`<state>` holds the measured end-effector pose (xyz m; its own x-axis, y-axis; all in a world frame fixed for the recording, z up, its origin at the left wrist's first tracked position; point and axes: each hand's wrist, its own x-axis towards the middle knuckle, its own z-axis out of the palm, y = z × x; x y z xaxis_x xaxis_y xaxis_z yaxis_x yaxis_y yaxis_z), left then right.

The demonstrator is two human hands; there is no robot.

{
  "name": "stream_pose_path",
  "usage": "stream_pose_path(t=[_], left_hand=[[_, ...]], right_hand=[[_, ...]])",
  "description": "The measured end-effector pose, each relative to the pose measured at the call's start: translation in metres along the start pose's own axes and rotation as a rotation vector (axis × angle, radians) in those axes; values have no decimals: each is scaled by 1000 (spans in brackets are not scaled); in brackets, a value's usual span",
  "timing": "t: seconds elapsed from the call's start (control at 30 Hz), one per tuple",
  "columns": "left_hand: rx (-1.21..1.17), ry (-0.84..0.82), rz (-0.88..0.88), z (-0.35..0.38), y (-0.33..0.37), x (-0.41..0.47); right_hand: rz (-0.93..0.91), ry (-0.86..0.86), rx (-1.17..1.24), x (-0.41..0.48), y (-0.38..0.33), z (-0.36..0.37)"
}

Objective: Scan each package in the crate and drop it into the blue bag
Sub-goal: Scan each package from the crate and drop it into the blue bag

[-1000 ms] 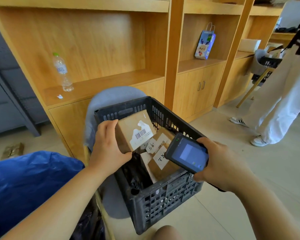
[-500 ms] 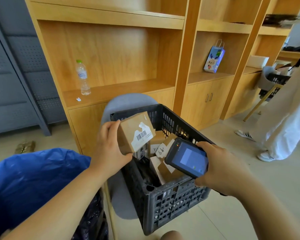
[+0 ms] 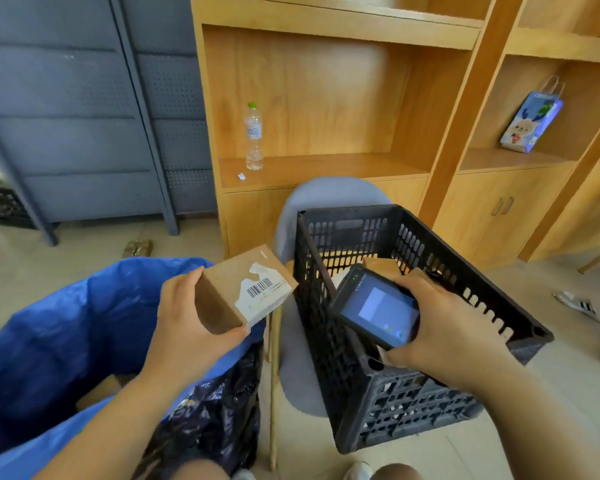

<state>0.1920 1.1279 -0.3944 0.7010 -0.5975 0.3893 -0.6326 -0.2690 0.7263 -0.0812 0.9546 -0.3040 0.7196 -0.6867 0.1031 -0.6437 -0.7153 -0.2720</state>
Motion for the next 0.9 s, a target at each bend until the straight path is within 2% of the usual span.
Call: stream_pose_path(t=[0.13, 0.23, 0.4, 0.57, 0.67, 0.9], left_hand=[[148, 113, -165, -34, -41, -1], [243, 123, -245, -46, -65, 8], [442, -198, -368, -46, -92, 15], [364, -357, -349, -24, -79, 11], [306, -389, -304, -4, -56, 15], [154, -475, 2, 56, 27, 38]], right_hand=[[-14, -22, -18, 9, -25, 9], [-22, -50, -26, 12, -39, 15], [-12, -75, -27, 14, -44, 21], [19, -45, -15, 12, -27, 18], [62, -24, 13, 8, -9, 14], [220, 54, -16, 1, 50, 0]])
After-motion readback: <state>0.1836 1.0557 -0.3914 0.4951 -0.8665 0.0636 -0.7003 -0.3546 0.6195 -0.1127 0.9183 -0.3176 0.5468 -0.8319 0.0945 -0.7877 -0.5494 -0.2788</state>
